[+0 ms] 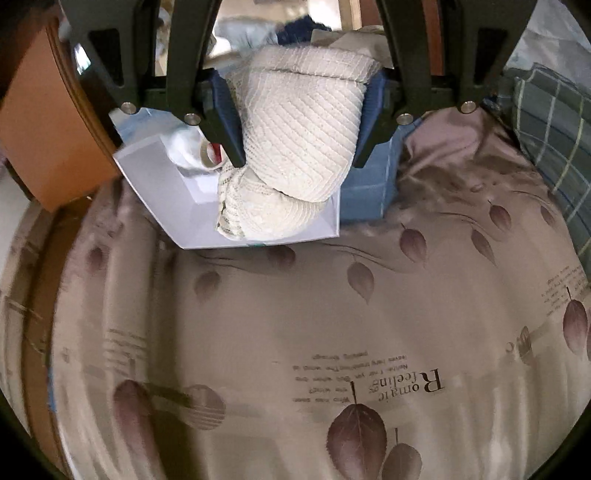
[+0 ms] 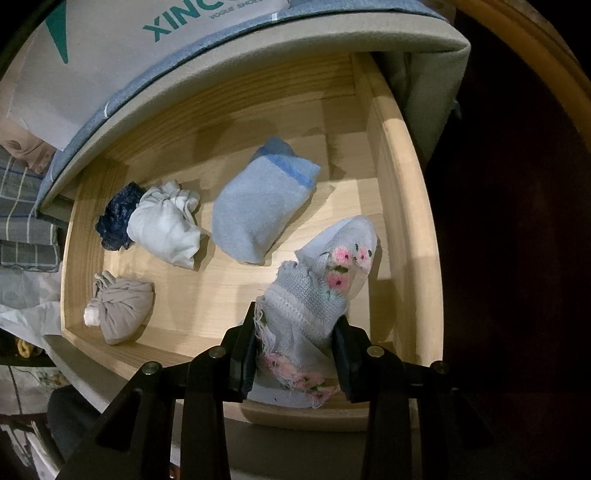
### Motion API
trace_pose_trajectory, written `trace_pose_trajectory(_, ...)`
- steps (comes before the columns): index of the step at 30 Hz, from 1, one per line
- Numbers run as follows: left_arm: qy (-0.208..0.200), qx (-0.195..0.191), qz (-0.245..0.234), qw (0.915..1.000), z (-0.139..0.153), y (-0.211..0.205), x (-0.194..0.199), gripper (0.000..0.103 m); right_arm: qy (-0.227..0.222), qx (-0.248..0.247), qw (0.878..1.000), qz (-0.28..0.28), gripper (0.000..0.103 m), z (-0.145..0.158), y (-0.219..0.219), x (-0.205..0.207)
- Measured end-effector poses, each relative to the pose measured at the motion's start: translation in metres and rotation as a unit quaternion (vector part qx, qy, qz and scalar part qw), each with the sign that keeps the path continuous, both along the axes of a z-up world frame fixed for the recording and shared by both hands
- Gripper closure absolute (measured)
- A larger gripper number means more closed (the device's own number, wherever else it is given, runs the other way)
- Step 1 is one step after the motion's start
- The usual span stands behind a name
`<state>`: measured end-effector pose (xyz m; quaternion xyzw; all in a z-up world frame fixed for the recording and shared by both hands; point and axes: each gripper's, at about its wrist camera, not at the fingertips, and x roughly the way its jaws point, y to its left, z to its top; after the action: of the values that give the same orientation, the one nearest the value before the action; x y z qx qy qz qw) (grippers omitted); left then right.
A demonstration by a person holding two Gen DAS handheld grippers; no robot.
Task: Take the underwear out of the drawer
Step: 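Carry the beige garment into the white box and lower it, then open the left tool and withdraw it back over the drawer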
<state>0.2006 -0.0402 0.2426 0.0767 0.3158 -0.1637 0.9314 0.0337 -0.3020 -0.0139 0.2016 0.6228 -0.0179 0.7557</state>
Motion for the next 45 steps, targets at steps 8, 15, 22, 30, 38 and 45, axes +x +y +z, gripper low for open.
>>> trace_pose_trajectory(8, 0.040, 0.032, 0.030, 0.9982, -0.036, -0.026, 0.063, 0.045, -0.003, 0.011, 1.000, -0.003, 0.070, 0.001, -0.007, -0.003)
trace_pose_trajectory(15, 0.081, 0.055, 0.036, 0.9946, -0.078, -0.039, 0.089, 0.043, -0.003, 0.021, 1.000, -0.005, 0.070, 0.002, -0.012, -0.004)
trace_pose_trajectory(22, 0.097, 0.066, 0.041, 0.9923, -0.089, -0.041, 0.092, 0.038, -0.002, 0.018, 1.000, -0.002, 0.070, 0.003, -0.010, -0.003)
trace_pose_trajectory(30, 0.098, 0.071, 0.037, 0.9920, -0.074, -0.042, 0.083, 0.035, 0.000, 0.010, 1.000, 0.003, 0.070, 0.003, -0.005, -0.002)
trace_pose_trajectory(38, 0.070, 0.066, 0.040, 0.9946, -0.043, -0.026, 0.049, 0.035, 0.002, -0.001, 1.000, 0.006, 0.070, 0.003, 0.001, 0.001)
trace_pose_trajectory(45, 0.073, 0.077, 0.046, 0.9933, -0.047, 0.007, -0.002, 0.035, 0.004, -0.012, 1.000, 0.007, 0.070, 0.001, 0.007, 0.002)
